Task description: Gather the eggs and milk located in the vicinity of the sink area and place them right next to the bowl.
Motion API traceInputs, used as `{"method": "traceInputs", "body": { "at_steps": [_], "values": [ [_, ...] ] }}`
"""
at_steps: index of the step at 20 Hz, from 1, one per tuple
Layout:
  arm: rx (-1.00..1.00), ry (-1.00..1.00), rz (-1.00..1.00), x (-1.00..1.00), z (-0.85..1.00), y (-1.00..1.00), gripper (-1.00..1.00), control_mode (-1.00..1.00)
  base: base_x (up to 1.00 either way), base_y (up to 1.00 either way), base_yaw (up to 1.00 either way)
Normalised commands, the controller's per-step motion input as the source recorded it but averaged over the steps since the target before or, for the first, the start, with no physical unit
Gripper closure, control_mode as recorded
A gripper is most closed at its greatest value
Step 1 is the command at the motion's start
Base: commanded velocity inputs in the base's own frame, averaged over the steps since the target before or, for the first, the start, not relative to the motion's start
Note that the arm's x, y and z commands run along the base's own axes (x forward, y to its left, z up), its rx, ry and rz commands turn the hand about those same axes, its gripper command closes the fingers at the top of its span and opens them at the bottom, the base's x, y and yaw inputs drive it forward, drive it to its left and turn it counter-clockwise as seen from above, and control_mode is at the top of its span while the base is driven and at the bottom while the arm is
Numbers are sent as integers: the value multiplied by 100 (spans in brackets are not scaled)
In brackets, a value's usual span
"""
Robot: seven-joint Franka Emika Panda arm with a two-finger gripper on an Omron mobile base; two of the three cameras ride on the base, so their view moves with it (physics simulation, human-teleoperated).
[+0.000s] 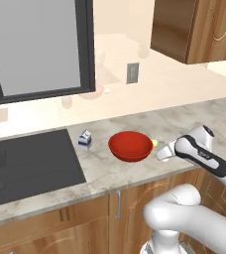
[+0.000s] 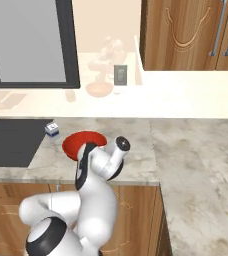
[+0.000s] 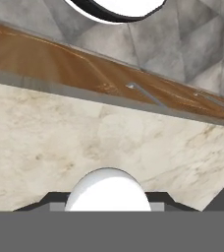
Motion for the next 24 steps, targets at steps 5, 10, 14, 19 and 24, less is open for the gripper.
{"method": "traceInputs", "body": {
  "at_steps": [5, 10, 14, 19, 24],
  "values": [
    [0, -6, 25, 21, -25, -23, 100, -100, 0, 0, 0],
    [0, -6, 24, 29, -28, -32, 100, -100, 0, 0, 0],
    [0, -9, 21, 36, -25, -25, 100, -100, 0, 0, 0],
    [0, -8, 18, 34, -19, -18, 100, -100, 0, 0, 0],
    [0, -8, 18, 30, -22, -20, 100, -100, 0, 0, 0]
  ]
}}
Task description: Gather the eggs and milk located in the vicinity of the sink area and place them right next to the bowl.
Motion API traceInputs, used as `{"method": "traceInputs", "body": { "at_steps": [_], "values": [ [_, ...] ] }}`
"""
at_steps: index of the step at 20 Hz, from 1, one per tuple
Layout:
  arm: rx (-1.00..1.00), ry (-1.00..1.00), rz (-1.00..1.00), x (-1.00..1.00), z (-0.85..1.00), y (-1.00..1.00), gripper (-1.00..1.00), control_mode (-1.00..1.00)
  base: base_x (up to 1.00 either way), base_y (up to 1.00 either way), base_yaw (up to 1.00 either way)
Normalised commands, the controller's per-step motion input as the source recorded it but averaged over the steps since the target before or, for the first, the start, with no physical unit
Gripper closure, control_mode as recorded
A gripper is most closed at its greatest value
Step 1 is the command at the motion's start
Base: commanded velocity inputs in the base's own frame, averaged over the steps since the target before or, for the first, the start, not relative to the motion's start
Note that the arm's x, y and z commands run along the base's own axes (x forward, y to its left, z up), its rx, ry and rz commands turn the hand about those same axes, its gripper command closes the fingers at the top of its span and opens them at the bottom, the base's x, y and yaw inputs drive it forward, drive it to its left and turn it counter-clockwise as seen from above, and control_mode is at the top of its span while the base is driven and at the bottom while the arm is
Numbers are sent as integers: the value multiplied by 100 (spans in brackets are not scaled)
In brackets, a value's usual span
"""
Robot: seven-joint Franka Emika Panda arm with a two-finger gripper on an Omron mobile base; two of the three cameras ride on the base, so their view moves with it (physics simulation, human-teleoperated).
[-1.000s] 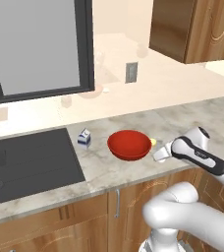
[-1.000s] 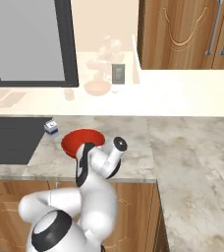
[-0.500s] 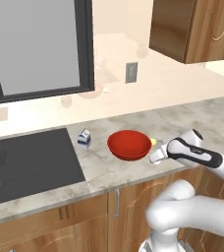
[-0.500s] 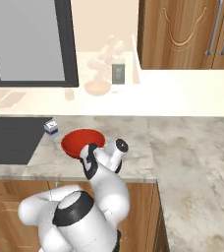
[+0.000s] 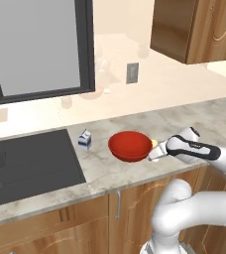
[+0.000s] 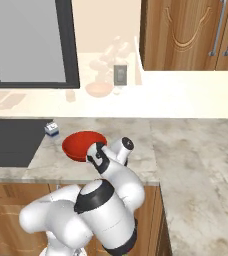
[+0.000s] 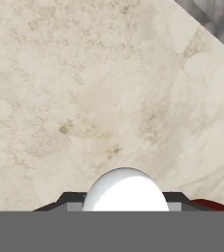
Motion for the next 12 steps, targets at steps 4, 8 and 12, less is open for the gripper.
{"method": "traceInputs", "body": {
  "at_steps": [4, 8, 12],
  "values": [
    [-1, -8, 17, 22, -25, -18, 100, -100, 0, 0, 0],
    [-3, -9, 16, 13, -16, -4, -100, -100, 0, 0, 0],
    [-2, -13, 15, -1, -5, -11, -100, -100, 0, 0, 0]
  ]
}}
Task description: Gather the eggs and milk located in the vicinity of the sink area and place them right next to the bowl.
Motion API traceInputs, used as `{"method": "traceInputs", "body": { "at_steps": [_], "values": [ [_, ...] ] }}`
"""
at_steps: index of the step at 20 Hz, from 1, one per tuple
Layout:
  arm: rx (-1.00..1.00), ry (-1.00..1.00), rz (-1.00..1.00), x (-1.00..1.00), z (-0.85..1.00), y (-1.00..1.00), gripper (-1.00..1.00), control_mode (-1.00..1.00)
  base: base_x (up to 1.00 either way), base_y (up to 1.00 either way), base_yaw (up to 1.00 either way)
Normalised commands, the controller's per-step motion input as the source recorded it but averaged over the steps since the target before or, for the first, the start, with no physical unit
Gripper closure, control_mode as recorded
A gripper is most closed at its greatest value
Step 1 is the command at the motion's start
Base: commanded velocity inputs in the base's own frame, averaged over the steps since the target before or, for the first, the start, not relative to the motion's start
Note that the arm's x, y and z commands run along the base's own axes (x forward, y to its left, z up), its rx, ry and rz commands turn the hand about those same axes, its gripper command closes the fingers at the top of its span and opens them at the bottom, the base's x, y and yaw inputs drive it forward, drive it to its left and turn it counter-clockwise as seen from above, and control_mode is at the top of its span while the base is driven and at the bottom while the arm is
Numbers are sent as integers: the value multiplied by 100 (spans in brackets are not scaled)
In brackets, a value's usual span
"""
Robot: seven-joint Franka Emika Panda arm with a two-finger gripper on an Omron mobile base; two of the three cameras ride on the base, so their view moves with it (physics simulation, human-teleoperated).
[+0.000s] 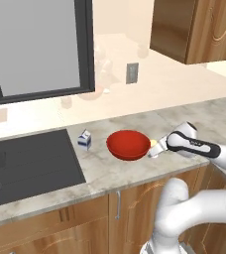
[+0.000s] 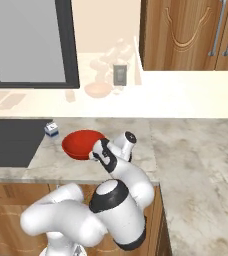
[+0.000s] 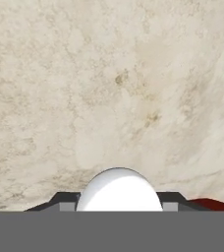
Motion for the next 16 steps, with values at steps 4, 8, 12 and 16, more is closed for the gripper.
{"method": "traceInputs", "body": {
  "at_steps": [4, 8, 12, 16],
  "values": [
    [0, -21, 15, -9, 0, -19, -100, -100, 0, 0, 0],
    [0, -21, 17, -12, 0, -11, -100, -100, 0, 0, 0],
    [-1, -17, 18, -2, 3, 0, -100, -100, 0, 0, 0],
    [-3, -24, 11, -41, 47, -26, -100, -100, 0, 0, 0]
  ]
}}
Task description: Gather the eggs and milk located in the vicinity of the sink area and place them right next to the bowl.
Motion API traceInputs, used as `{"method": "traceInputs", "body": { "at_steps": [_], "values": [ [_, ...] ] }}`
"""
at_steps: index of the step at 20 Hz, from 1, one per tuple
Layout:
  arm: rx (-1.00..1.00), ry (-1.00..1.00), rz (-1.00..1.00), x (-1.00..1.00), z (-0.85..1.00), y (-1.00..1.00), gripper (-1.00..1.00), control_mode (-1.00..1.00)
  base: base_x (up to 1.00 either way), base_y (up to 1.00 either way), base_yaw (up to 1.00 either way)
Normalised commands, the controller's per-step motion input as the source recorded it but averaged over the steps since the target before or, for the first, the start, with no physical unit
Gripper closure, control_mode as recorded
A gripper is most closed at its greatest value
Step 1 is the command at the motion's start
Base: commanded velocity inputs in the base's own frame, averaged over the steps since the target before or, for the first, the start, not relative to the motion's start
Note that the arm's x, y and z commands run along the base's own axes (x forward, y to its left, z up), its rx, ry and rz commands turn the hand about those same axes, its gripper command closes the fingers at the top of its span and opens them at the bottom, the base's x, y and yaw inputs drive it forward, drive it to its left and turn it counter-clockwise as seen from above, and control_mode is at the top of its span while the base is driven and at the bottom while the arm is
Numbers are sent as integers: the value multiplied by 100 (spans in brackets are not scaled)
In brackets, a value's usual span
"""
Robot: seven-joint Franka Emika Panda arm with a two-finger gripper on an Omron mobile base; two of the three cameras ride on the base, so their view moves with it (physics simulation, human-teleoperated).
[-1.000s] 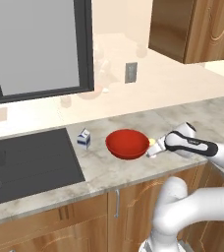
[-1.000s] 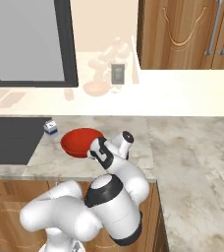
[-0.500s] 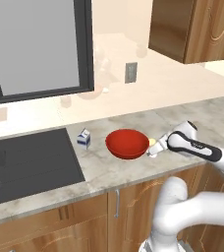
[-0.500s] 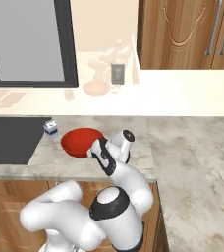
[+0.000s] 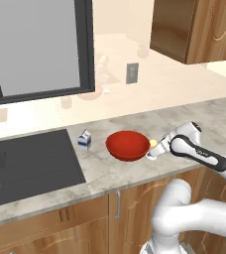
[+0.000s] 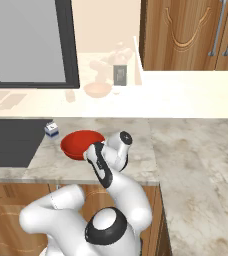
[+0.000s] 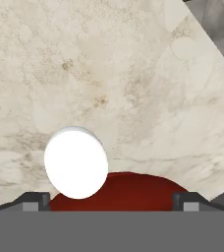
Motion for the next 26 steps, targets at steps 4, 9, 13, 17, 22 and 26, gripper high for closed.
{"method": "traceInputs", "body": {
  "at_steps": [4, 9, 13, 17, 22, 26],
  "values": [
    [-2, -32, 1, -46, 83, -65, -100, -100, 0, 0, 0],
    [-4, -29, 0, -45, 79, -58, -100, -100, 0, 0, 0],
    [-27, -16, 0, -64, 59, -12, -100, -100, 0, 0, 0],
    [-47, -17, 0, -55, 60, 0, -100, -100, 0, 0, 0],
    [-53, -15, -1, -34, 49, 0, -100, -100, 0, 0, 0],
    [-45, -5, 0, -5, 54, 0, -100, -100, 0, 0, 0]
  ]
}}
